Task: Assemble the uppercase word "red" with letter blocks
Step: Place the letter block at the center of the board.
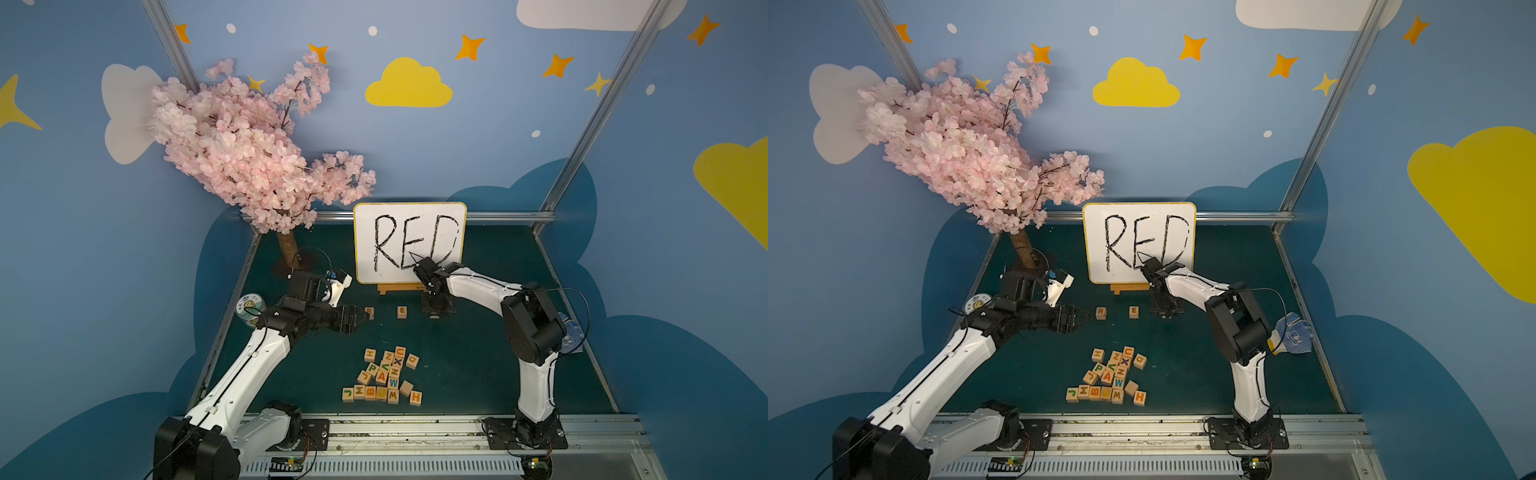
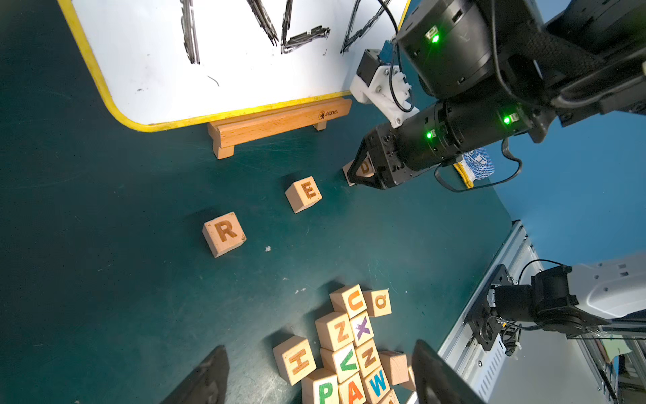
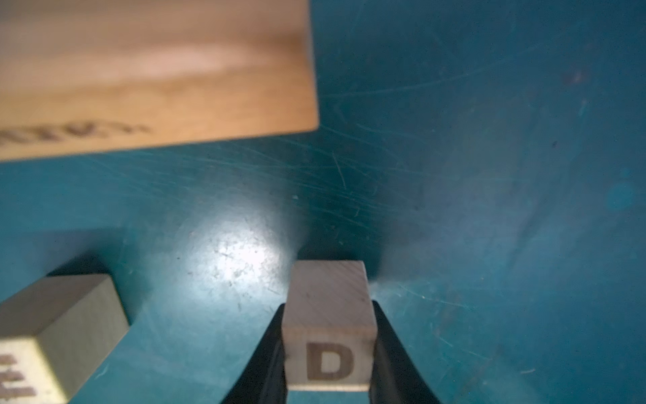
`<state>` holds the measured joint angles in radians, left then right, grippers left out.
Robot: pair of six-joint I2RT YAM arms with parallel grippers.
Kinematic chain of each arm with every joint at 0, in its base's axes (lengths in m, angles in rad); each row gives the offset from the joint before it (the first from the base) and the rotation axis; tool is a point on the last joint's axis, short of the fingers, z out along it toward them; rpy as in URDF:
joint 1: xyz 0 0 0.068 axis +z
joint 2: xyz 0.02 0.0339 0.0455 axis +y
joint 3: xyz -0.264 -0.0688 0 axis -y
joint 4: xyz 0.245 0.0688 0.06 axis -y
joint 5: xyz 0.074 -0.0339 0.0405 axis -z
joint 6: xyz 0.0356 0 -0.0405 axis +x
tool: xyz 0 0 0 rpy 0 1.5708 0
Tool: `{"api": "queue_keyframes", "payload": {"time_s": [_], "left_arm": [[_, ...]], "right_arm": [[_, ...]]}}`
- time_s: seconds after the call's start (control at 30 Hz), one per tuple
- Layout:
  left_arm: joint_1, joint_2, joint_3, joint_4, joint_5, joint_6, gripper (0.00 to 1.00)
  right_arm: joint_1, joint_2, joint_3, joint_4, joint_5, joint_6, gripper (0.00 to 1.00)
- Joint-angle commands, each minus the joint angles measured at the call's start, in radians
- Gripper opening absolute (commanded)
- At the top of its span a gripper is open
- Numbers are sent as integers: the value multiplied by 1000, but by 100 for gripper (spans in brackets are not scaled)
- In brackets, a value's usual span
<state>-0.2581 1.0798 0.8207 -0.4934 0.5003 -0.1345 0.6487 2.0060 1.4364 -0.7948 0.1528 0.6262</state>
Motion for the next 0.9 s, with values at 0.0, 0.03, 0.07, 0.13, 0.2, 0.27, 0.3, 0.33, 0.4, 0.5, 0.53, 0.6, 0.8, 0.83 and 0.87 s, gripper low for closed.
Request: {"api": "queue_keyframes", "payload": {"time_s": [0.0, 0.03, 0.07, 0.13, 0.2, 0.27, 0.3, 0.33, 0.4, 0.5, 0.53, 0.6, 0.8, 0.83, 0.87], "left_arm": [[-1, -3, -2, -20, 1, 19, 81], [0, -3, -2, -21, 1, 18, 81], [-1, -2, -2, -21, 1, 19, 81], [0, -3, -2, -21, 0, 19, 81], [-1, -3, -2, -21, 0, 19, 81], [-1, -3, -2, -21, 1, 20, 81], [-2, -3, -2, -22, 0, 20, 81], [-1, -3, -1, -21, -1, 20, 81], [-1, -2, -2, -22, -2, 20, 81], [0, -3, -2, -23, -2, 21, 81], [-1, -3, -3, -23, -5, 21, 81], [-1, -2, -3, -22, -2, 20, 81], [-1, -3, -3, -23, -4, 21, 81], [-1, -3, -3, -24, -4, 20, 81], [-1, -2, -2, -23, -4, 20, 81]], "right_arm": [[-4, 17, 22, -16, -2, -11, 31], [-4, 16, 22, -12, -2, -15, 31], [-4, 18, 24, -12, -1, -17, 31], [-4, 27, 36, -23, 1, -33, 31], [-5, 39, 54, -44, 11, -48, 32], [-6, 41, 59, -48, 10, -57, 32], [-6, 40, 60, -45, 7, -60, 32], [-5, 41, 60, -42, 5, -62, 33], [-5, 45, 61, -41, 0, -62, 33], [-5, 49, 60, -40, -2, -57, 34], [-6, 50, 58, -38, -4, -56, 34], [-5, 50, 55, -38, -1, -53, 35], [-6, 44, 52, -44, 5, -44, 43], [-7, 43, 53, -44, 8, -41, 43], [-6, 42, 53, -44, 7, -39, 44]]}}
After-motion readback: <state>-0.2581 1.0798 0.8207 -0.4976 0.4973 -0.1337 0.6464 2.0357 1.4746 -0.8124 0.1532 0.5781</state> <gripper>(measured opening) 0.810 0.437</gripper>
